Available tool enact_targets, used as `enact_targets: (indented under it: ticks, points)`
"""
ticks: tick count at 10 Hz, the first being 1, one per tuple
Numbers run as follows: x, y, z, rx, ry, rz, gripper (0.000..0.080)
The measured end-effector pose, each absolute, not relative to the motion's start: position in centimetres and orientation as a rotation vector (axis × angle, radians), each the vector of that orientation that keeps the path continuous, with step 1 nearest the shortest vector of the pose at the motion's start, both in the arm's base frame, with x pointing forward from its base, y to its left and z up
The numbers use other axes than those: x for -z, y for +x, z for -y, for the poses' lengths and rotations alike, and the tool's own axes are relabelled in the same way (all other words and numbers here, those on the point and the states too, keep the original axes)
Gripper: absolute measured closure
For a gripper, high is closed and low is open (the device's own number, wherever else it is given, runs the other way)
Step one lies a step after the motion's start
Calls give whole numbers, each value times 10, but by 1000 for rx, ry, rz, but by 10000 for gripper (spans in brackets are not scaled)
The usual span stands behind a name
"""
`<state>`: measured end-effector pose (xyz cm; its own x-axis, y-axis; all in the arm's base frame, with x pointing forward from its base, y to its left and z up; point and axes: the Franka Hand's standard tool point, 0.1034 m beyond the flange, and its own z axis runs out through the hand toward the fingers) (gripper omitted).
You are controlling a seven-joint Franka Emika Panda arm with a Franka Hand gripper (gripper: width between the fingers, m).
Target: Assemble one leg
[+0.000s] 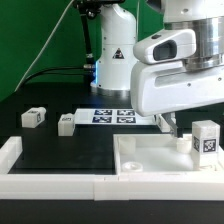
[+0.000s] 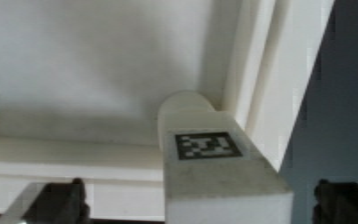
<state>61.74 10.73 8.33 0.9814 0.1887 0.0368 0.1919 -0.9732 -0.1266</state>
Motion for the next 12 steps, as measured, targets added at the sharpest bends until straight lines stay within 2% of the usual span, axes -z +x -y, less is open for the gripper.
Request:
enact_targets:
  ticks: [1,2,3,5,8,12]
  points:
    - [-83,617,-107,37,-2998,288,411]
    - [-83,617,-107,37,-2998,289,411]
    - [-83,617,-107,37,-2997,287,508]
    - [-83,617,-107,34,-3000,233,508]
    - [-83,617,-110,8,-2997,-124,508]
    - [-83,616,-114,-45,-2854,-849,508]
